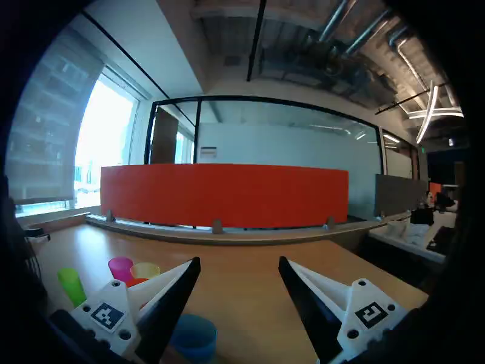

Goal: Pour water

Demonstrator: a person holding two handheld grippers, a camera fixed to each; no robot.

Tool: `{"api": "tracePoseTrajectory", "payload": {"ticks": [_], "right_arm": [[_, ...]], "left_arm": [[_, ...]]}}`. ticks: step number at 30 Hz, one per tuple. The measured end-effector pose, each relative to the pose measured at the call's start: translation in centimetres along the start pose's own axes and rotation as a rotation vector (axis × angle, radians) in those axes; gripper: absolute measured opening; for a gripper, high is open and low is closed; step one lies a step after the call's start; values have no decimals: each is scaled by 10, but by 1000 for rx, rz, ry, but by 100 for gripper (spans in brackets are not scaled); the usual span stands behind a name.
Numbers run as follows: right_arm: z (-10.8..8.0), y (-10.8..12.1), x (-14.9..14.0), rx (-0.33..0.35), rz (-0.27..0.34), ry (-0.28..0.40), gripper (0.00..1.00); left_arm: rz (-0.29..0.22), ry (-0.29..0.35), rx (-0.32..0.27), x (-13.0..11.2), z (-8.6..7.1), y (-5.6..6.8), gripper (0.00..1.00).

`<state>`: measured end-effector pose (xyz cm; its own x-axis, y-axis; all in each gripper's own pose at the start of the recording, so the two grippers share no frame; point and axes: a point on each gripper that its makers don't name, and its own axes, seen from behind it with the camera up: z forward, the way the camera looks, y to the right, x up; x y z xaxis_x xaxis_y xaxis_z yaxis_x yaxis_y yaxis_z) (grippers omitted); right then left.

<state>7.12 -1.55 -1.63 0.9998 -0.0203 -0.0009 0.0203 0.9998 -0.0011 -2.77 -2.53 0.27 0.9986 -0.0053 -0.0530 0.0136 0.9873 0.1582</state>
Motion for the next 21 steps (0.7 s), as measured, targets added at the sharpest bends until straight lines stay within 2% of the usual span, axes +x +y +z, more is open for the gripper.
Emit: {"api": "tracePoseTrajectory", "payload": {"ticks": [21], "right_arm": [[-1, 3, -2, -3, 0, 1, 100]], "left_arm": [[7, 8, -15, -2, -2, 3, 90]]}}
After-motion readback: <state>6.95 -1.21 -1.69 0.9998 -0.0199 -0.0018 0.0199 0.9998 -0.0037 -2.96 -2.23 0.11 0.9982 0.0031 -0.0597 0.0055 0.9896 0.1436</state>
